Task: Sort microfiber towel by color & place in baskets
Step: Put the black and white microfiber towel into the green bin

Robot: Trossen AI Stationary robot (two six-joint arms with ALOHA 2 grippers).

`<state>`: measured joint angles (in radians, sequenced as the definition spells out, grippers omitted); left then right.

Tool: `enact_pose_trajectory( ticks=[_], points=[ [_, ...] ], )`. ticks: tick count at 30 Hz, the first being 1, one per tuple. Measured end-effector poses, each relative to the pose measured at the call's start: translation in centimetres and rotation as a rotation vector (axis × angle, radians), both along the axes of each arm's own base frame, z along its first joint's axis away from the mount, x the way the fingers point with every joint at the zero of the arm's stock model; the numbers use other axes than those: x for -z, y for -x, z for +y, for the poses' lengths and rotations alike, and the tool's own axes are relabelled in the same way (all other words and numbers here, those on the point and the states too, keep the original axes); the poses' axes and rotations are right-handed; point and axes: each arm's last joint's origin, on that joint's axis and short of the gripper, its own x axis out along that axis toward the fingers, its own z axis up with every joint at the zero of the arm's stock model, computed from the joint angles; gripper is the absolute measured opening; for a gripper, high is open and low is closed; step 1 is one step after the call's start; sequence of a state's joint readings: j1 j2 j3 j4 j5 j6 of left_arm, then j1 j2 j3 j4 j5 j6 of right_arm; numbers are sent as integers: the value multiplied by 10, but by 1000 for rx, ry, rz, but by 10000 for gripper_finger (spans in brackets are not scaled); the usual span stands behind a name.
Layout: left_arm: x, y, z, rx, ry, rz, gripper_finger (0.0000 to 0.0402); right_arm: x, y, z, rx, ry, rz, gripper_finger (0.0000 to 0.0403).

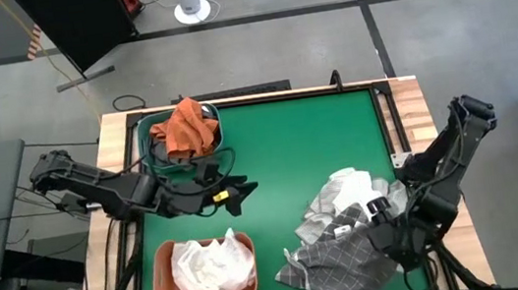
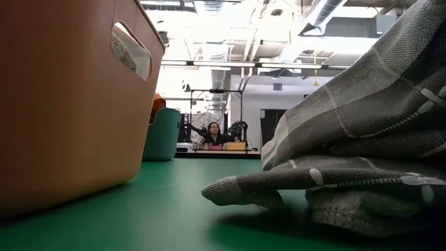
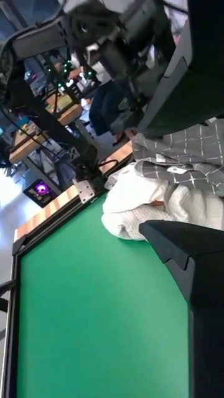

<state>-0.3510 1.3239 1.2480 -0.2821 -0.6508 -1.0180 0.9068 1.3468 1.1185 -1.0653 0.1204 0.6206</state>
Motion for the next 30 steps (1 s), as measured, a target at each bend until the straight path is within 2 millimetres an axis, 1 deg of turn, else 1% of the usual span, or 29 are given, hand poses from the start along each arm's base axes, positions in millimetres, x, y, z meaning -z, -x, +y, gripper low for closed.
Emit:
enact_pose_trajectory(
  ticks=[2,4,6,10,11,12,14,17,20,22,26,30],
  points=[
    [0,-1,1,5,4,2,224,9,-1,-4,13,28,10,233],
    [0,-1,3,14,9,3,224,17,-2,-9,33,49,28,200],
    [0,-2,4,31,17,6,224,21,-5,-14,53,63,40,152],
    [0,-3,5,47,33,8,224,21,-15,-21,84,49,33,37],
    [0,-3,5,54,39,7,224,20,-17,-22,77,39,34,22],
    [0,-3,5,60,43,7,224,17,-19,-23,73,29,30,18],
    [1,-3,5,74,49,9,224,8,-25,-24,70,15,8,22],
    [0,-4,4,119,42,14,224,-12,-33,-29,60,8,-22,23],
    [-2,-4,3,156,12,3,224,-41,-41,-39,53,30,-79,16],
    [-6,-6,3,168,-17,-35,224,-64,-45,-47,66,62,-142,15],
    [-20,-8,2,188,-104,-149,224,-114,-52,-70,129,140,-316,19],
    [-31,-9,6,173,-269,-213,224,-157,-59,-97,216,169,-482,19]
  ],
)
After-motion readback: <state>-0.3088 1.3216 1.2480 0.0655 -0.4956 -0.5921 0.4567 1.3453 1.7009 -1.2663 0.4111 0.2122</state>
